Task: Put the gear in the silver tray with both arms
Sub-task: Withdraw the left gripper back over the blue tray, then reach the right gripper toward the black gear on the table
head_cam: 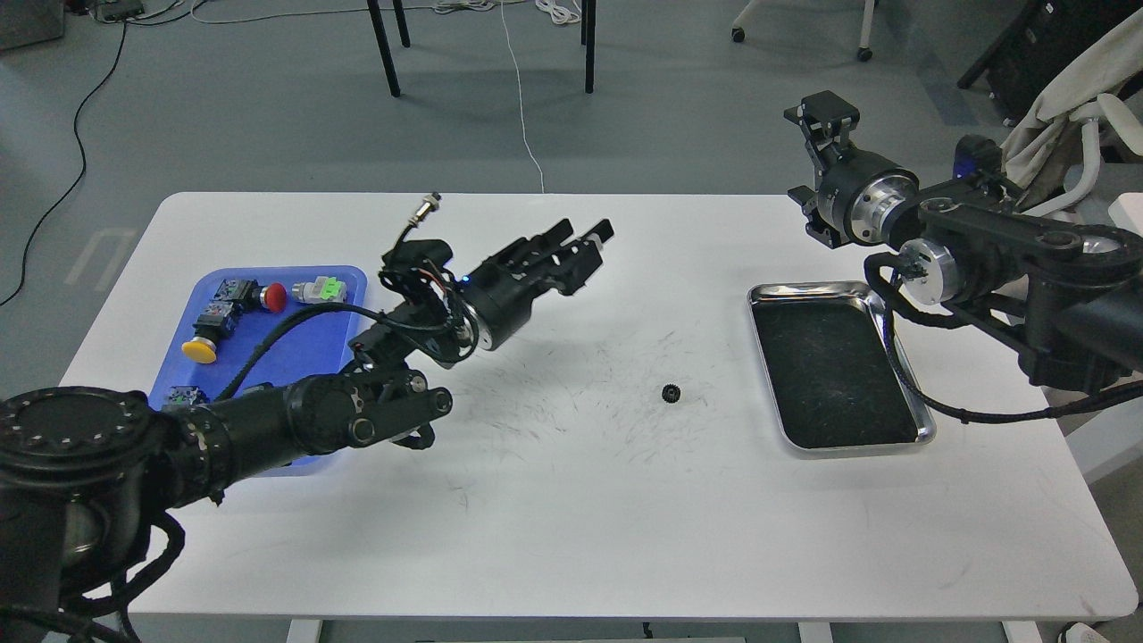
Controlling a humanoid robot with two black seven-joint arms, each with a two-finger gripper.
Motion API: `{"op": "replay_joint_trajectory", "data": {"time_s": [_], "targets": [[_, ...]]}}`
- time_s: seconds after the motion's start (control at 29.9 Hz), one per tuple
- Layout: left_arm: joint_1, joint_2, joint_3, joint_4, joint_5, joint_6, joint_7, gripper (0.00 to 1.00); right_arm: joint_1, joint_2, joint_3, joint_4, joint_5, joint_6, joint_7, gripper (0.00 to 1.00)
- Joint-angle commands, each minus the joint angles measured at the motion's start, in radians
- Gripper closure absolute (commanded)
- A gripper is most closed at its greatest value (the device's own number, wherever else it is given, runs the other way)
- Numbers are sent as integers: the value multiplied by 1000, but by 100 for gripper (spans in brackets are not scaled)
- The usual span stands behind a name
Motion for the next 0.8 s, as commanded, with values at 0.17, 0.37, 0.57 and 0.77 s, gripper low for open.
{"op": "replay_joint_trajectory", "data": {"time_s": [0.17, 0.37, 0.57, 0.77], "targets": [[9, 212, -200, 0, -260, -117, 0, 14, 173, -20, -220, 54, -72, 101, -45, 1], [6, 281, -273, 4, -453, -208, 0, 4, 287, -2, -360, 63, -129, 101, -45, 2], [17, 334, -276, 10, -556, -269, 0, 4, 361, 8, -417, 156, -354, 101, -45, 3], [26, 353, -294, 24, -638, -282, 0, 4, 473, 66, -549, 172, -499, 106, -35, 3]]}}
